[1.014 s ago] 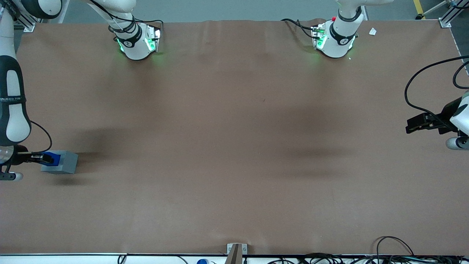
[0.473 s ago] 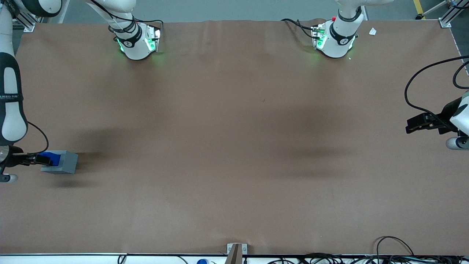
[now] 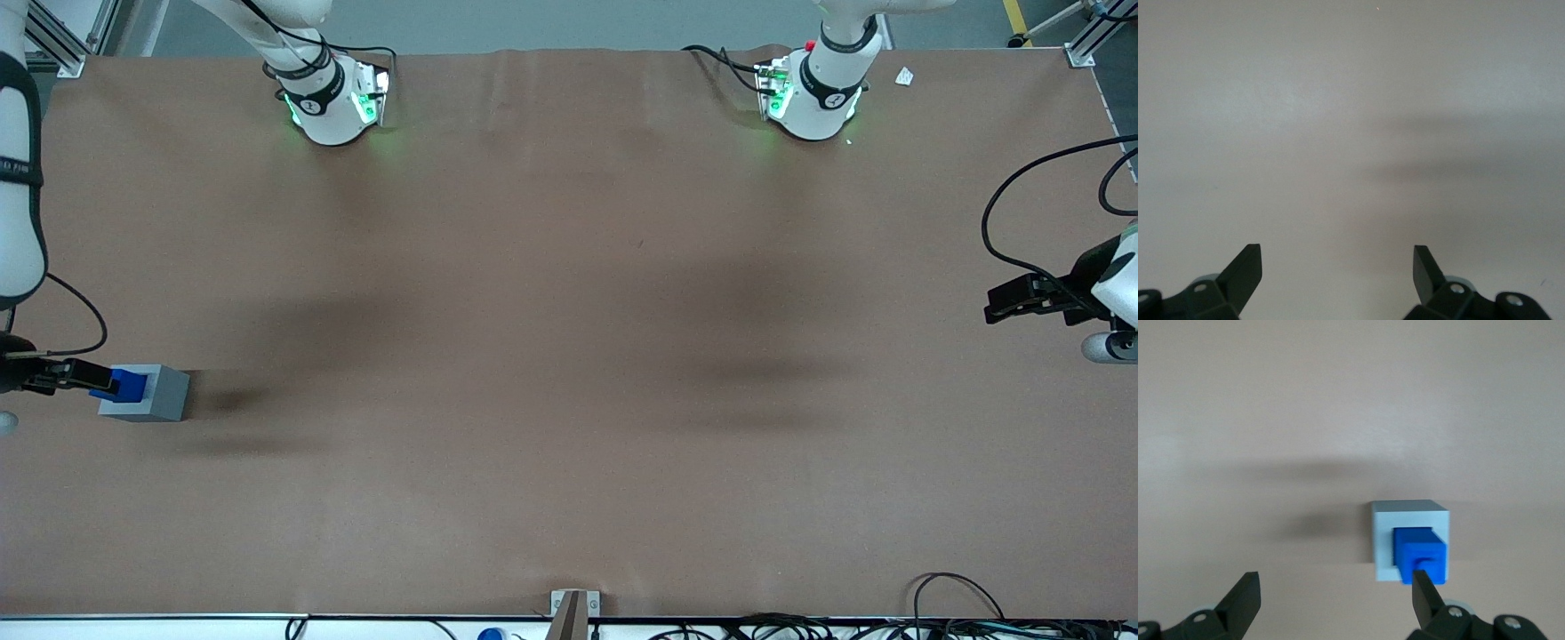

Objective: Insert blue part into gray base with right arm

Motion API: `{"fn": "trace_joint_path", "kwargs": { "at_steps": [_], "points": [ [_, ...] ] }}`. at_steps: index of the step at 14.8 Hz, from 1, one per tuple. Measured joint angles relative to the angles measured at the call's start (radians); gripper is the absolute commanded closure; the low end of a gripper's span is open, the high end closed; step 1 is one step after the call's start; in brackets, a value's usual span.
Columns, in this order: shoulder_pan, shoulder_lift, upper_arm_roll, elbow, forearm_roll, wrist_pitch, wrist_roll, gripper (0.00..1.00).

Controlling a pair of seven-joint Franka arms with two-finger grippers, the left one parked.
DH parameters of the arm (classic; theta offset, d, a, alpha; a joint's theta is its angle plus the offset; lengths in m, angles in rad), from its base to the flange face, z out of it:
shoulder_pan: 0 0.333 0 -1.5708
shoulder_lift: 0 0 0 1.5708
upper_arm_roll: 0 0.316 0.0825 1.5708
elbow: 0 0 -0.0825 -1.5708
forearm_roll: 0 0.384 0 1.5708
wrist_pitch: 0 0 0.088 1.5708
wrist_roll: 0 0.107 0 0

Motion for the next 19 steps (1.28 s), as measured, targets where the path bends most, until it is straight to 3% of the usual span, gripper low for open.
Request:
{"fn": "trace_joint_path", "kwargs": {
  "at_steps": [12,19],
  "points": [
    [0.136,-0.450,0.004,-0.286,0.000,-0.064,0.123,0.00],
    [0.148,-0.561,0.004,-0.307,0.000,-0.167,0.123,0.00]
  ]
}}
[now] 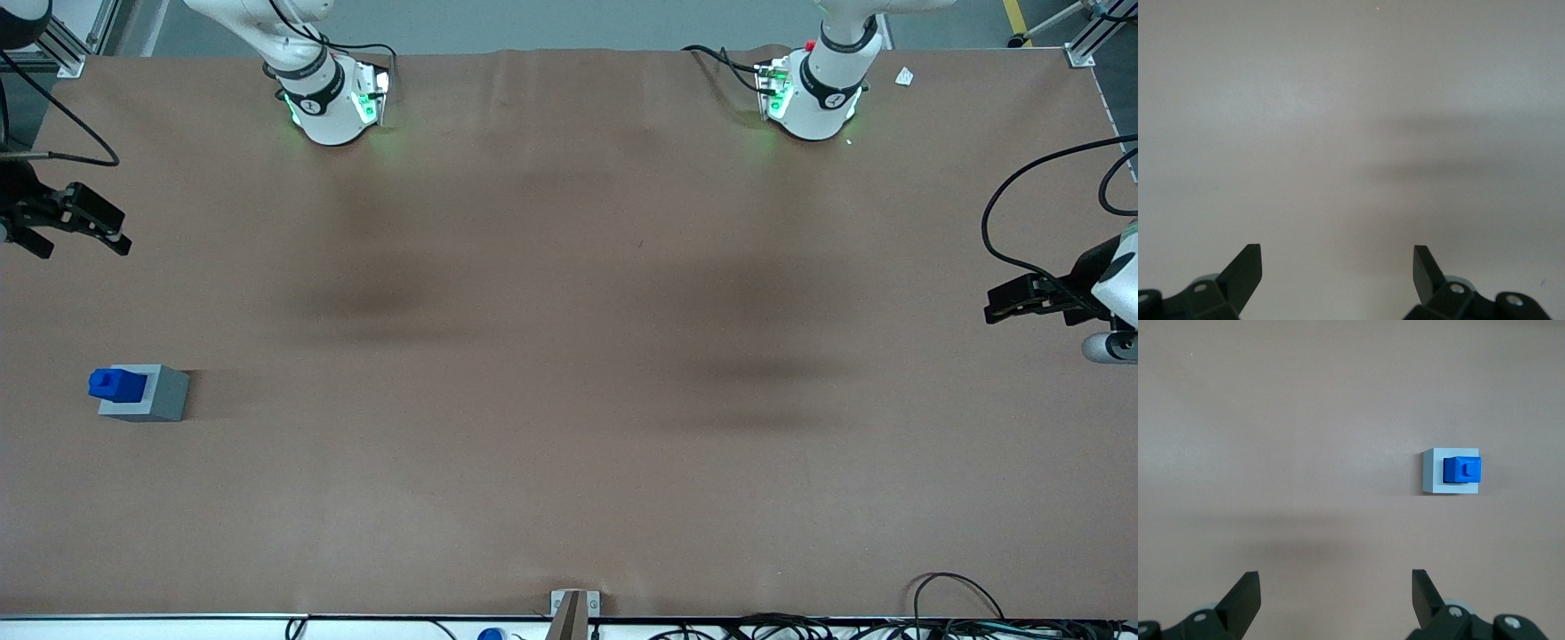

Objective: Insert blue part into gray base with right arm

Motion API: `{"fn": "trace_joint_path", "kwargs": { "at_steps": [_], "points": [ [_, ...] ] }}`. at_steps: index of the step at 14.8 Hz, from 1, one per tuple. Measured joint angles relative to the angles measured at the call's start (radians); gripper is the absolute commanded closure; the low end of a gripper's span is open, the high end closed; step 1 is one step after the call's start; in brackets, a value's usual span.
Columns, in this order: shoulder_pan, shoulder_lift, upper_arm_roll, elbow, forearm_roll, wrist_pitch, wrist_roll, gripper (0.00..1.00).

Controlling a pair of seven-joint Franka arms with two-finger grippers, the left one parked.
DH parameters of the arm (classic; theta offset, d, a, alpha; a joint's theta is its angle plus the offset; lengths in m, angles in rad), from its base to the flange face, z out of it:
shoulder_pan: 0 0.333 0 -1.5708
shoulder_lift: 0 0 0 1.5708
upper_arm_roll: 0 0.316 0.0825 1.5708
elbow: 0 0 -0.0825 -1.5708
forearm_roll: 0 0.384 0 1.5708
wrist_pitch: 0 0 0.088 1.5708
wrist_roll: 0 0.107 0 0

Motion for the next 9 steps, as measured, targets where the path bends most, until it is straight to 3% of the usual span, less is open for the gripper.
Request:
{"fn": "trace_joint_path", "kwargs": {
  "at_steps": [9],
  "points": [
    [0.000,-0.006,-0.001,0.027,0.000,-0.048,0.055,0.00]
  ]
}}
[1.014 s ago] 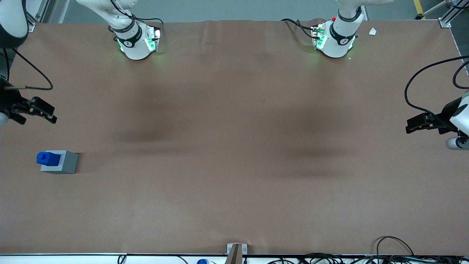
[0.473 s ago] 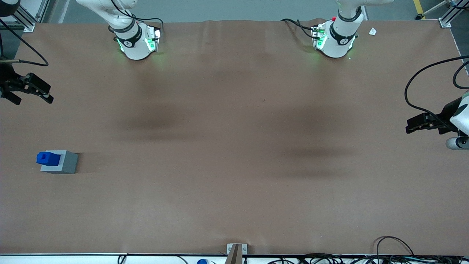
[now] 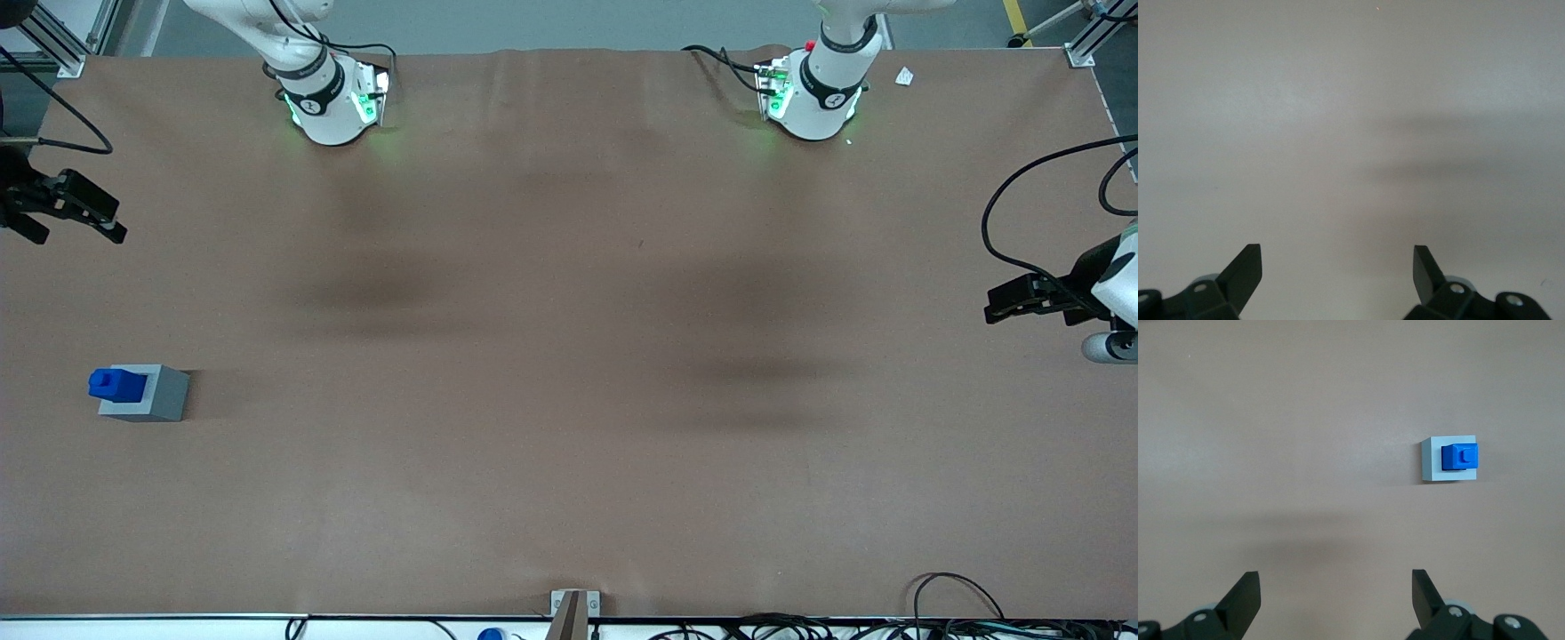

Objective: Insert blue part into gray base with right arm

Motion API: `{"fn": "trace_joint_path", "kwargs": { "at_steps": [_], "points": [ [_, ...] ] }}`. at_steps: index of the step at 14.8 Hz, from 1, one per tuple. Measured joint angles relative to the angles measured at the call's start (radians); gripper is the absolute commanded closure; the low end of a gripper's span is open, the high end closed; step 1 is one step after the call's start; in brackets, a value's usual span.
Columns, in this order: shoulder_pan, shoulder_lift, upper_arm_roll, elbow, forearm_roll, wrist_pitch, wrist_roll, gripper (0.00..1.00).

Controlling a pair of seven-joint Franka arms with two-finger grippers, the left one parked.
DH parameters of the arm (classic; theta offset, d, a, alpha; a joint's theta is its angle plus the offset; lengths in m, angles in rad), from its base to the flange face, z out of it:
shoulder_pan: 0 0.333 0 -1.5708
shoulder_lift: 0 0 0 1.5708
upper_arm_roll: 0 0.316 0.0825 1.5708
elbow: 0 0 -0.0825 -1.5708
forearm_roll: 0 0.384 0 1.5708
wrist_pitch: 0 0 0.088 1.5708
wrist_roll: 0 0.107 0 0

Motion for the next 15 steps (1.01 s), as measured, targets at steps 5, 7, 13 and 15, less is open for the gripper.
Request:
{"fn": "trace_joint_path", "kwargs": {
  "at_steps": [5,7,13,15],
  "points": [
    [0.000,0.000,0.000,0.027,0.000,0.000,0.011,0.00],
    [0.000,0.000,0.000,0.038,0.000,-0.003,0.026,0.00],
    [0.000,0.006,-0.002,0.040,0.022,-0.046,0.067,0.00],
    [0.000,0.026,-0.002,0.062,0.024,-0.045,0.068,0.00]
  ]
}}
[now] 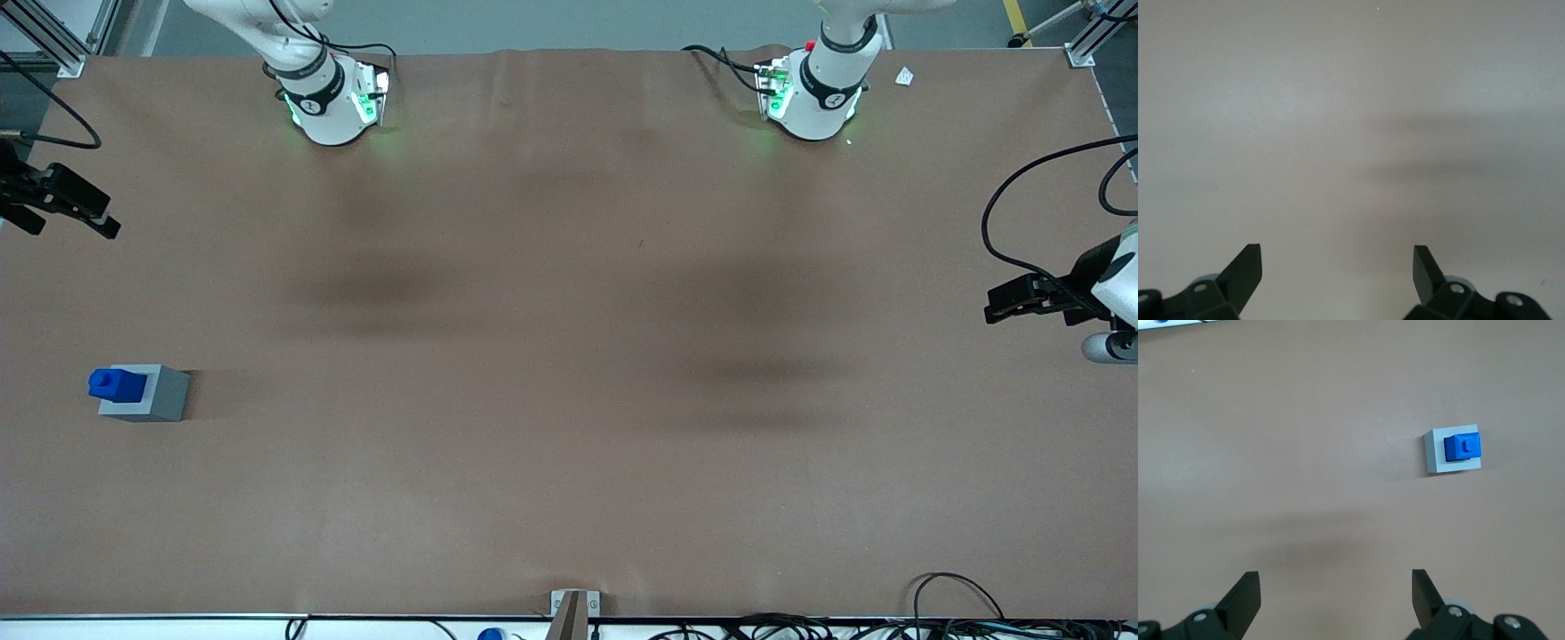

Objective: Insert blue part into gray base with right arm

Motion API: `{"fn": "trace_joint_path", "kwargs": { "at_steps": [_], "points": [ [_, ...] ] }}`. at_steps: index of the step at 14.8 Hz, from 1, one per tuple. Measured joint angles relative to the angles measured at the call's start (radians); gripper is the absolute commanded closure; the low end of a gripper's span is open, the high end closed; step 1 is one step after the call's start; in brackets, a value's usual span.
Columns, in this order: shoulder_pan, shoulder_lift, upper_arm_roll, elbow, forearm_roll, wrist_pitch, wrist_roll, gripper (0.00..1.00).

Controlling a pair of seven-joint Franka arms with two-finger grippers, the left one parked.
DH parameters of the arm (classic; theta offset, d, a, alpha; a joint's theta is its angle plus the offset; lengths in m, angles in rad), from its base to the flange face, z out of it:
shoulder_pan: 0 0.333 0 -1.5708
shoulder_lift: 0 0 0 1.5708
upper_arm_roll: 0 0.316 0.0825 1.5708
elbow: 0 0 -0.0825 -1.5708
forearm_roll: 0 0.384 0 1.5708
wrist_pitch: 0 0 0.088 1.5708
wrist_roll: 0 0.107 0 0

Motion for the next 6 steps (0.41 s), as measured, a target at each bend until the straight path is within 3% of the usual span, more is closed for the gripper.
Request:
{"fn": "trace_joint_path", "kwargs": {
  "at_steps": [6],
  "points": [
    [0.000,0.053,0.000,0.050,0.000,-0.002,0.000,0.00]
  ]
}}
